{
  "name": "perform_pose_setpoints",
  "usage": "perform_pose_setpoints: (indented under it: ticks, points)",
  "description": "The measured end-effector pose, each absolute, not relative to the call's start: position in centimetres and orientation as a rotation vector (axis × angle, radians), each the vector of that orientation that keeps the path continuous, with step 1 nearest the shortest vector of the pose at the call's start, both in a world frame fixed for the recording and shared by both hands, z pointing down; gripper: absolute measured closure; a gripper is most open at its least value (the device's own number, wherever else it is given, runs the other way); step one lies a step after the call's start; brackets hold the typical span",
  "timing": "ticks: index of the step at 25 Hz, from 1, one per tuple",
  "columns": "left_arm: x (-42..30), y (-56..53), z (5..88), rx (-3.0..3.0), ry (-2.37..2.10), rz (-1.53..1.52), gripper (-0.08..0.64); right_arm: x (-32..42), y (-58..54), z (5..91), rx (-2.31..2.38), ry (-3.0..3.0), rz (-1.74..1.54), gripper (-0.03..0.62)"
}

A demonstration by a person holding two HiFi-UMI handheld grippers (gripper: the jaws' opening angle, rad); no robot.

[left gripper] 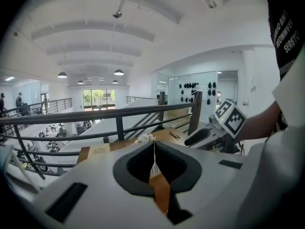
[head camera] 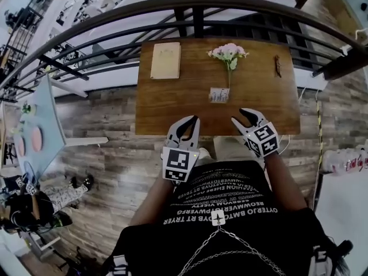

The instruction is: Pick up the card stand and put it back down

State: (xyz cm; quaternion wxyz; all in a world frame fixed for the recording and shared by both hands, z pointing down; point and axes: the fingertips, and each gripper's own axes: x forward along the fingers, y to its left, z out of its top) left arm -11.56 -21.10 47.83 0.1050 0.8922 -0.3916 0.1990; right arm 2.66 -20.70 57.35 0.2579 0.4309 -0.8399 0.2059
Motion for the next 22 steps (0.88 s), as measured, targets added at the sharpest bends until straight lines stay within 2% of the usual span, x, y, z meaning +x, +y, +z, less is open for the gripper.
perform_pose_setpoints:
  ticks: [22]
  points:
    - [-8.7, -30.9, 51.2, 2.506, -1.226, 0.729, 0.531, 6.1, -28.5, 72.7, 0.962, -2.179, 0.848, 0.420]
